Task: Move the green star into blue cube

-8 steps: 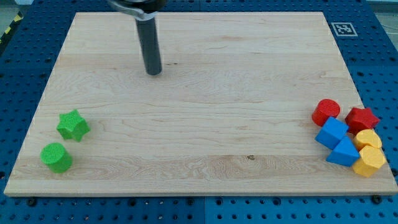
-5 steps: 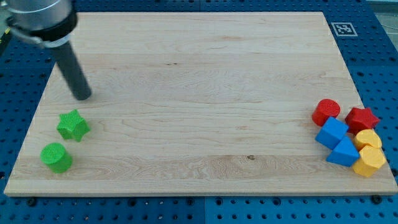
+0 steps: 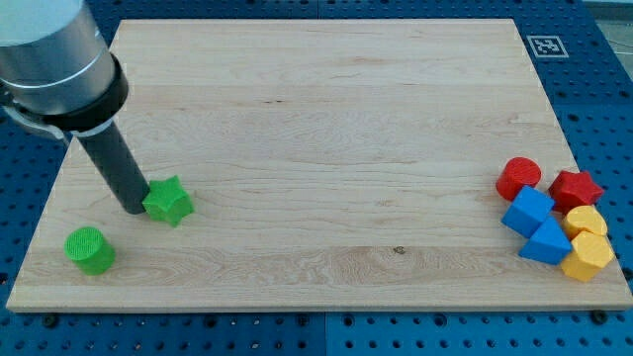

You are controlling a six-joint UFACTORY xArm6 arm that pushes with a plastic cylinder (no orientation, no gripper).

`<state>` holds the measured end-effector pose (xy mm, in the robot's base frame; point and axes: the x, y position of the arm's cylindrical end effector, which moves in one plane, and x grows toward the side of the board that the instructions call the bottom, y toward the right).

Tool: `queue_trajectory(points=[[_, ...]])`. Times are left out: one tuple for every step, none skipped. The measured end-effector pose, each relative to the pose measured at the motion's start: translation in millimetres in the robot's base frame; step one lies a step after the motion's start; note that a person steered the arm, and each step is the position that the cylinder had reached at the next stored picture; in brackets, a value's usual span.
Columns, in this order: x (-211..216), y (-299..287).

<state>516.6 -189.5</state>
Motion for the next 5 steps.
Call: queue_trajectory(points=[[0.0,28.7],[0.0,34.8],[0.2,42.9],[0.2,75.6],[0.2,99.3]])
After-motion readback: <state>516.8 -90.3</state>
